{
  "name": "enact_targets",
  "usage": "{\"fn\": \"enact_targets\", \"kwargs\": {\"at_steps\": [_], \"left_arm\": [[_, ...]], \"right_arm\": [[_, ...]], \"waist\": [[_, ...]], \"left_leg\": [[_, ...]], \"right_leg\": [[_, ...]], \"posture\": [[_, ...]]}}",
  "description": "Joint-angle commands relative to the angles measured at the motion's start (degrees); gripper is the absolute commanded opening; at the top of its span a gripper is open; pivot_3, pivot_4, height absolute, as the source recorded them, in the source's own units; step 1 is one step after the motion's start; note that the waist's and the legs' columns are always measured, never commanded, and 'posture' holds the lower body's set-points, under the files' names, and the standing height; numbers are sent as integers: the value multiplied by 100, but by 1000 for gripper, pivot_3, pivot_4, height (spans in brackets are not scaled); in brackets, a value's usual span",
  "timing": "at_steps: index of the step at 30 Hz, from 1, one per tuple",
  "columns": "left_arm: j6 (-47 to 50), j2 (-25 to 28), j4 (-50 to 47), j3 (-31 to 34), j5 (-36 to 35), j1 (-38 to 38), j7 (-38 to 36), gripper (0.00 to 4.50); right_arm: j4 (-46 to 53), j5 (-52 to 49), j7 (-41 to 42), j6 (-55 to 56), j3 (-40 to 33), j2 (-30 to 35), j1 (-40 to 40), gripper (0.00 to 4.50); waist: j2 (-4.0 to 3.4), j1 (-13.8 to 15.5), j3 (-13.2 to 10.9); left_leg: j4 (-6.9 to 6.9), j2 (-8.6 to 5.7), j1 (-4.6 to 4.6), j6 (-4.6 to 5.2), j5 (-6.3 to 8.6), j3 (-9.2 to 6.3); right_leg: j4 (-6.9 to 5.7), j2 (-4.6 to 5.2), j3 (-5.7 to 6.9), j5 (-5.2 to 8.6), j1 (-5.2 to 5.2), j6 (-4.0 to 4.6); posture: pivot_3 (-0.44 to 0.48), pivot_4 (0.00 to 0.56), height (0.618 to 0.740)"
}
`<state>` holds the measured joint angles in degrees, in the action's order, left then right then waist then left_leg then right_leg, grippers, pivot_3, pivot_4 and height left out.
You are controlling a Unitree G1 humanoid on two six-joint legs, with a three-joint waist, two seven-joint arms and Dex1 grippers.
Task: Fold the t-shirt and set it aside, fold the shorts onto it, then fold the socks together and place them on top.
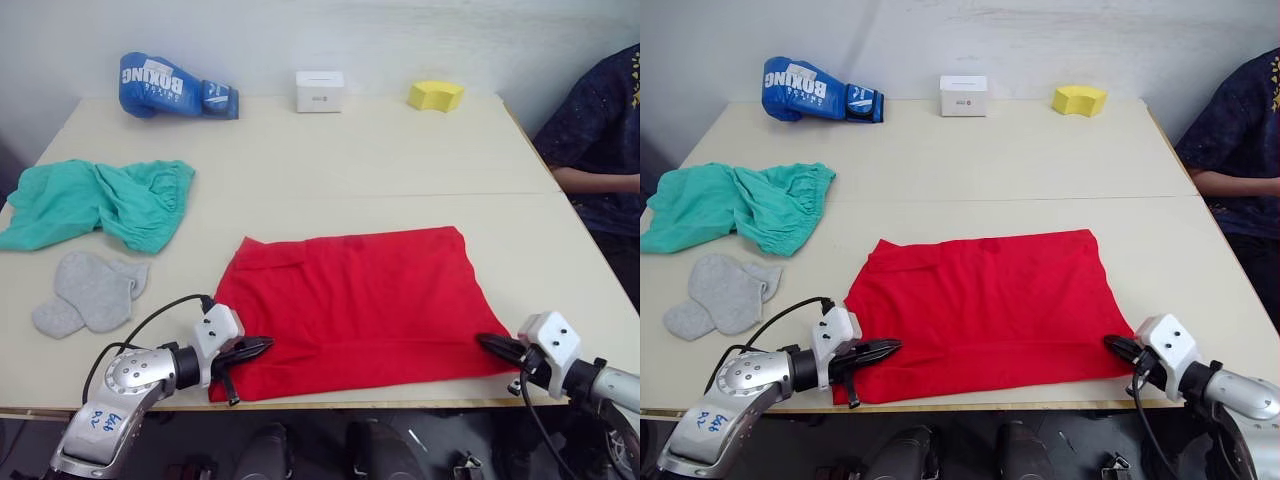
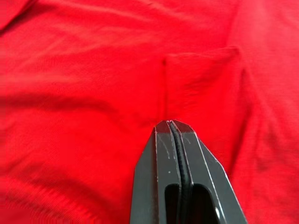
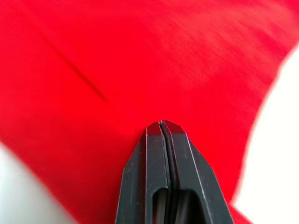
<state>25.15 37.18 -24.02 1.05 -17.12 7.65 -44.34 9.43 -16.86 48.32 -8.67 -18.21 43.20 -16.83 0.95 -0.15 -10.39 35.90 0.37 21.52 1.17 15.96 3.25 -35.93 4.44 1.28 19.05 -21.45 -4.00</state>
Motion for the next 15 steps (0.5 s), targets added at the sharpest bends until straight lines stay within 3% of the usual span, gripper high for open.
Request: {"fn": "enact_targets", "kwargs": {"at_steps": [1, 6, 11, 12, 15], "left_arm": [[-152, 97, -34, 193, 127, 191, 108, 17], [-403, 5, 90, 787, -153, 363, 142, 17], [-22, 13, -5, 1838, -1368, 383, -225, 17], [271, 144, -3, 2014, -1706, 363, -349, 189], [180, 583, 367, 2320, -1779, 126, -739, 932]], "right_arm": [[-555, 412, -351, 478, -389, 81, -58, 0], [-989, 16, -84, 748, -1046, 143, -168, 0], [-792, -814, 114, -115, -1708, 366, 69, 0], [-765, -925, 254, -343, -1684, 496, 141, 166], [-945, -990, 753, -636, -1285, 963, 652, 931]], "waist": [[-1, 2, 1], [-1, 10, 0], [-8, -29, -4], [-8, -46, -4], [-11, -77, -6]], "left_leg": [[0, 0, 0, 0, 0, 0], [-2, 0, 0, -1, 1, 0], [0, 1, 1, -1, 1, 1], [1, 2, 1, -1, 1, 3], [3, 4, -1, 2, -1, 2]], "right_leg": [[1, 0, 0, 0, 0, 0], [2, 0, -1, 5, 1, 10], [1, 0, -2, 5, -1, 9], [1, 0, -3, 6, -1, 10], [-2, -1, -2, 16, 0, 30]], "posture": [[0, 150, 740], [0, 150, 740], [0, 150, 740], [0, 150, 740], [0, 150, 740]]}}
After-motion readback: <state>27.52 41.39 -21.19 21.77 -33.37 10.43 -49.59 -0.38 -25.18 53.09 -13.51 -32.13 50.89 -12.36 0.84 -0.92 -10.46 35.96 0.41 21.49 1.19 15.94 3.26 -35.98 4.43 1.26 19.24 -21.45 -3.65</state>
